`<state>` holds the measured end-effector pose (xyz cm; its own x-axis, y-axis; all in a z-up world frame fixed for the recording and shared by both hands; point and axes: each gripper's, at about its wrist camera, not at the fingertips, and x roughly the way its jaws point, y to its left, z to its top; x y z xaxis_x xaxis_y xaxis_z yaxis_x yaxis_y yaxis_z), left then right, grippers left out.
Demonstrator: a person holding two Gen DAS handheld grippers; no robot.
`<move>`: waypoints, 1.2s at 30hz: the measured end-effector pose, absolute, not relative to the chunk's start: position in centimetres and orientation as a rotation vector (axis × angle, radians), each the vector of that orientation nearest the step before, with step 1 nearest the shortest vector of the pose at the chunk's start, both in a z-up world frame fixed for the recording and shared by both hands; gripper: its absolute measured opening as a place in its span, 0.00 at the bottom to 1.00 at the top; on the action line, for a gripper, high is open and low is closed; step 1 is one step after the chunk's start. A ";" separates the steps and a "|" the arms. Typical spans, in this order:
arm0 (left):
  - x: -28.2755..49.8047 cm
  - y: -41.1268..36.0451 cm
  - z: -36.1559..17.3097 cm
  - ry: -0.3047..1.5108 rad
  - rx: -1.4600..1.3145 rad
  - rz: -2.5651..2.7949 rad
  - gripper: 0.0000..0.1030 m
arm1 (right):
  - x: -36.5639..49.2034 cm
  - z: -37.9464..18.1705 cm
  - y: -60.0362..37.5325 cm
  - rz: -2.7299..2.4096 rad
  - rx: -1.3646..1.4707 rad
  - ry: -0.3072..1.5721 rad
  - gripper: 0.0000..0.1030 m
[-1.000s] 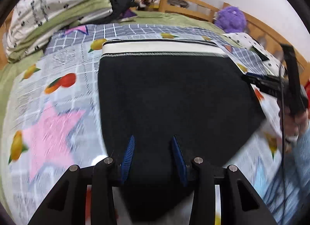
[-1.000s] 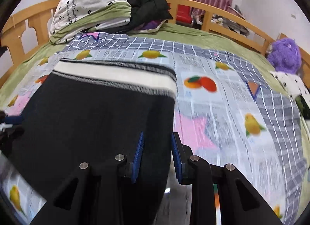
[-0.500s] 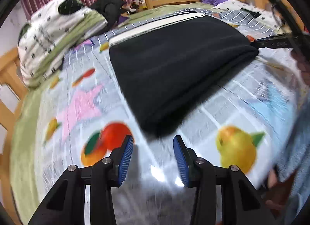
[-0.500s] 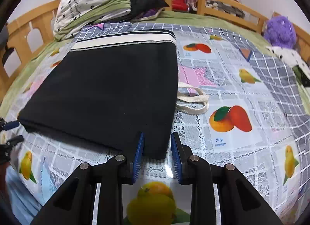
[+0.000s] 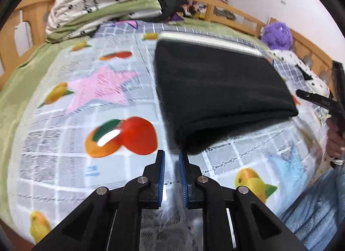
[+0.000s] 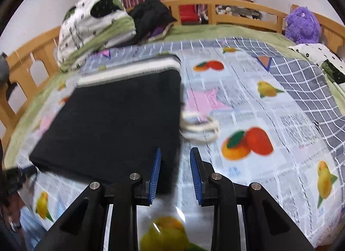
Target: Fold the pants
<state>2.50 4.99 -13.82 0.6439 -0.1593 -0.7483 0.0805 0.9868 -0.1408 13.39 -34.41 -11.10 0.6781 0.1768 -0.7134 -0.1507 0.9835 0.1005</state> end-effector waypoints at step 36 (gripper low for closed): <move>3.1 -2.6 -8.9 0.871 -0.172 -0.066 0.38 | 7.5 -8.1 -30.1 0.147 -0.043 0.863 0.29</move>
<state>3.05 -2.58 -8.87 0.6434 -0.1278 -0.7548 -0.0123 0.9841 -0.1772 7.48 -30.08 -8.14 0.6404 0.1115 -0.7599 -0.1462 0.9890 0.0219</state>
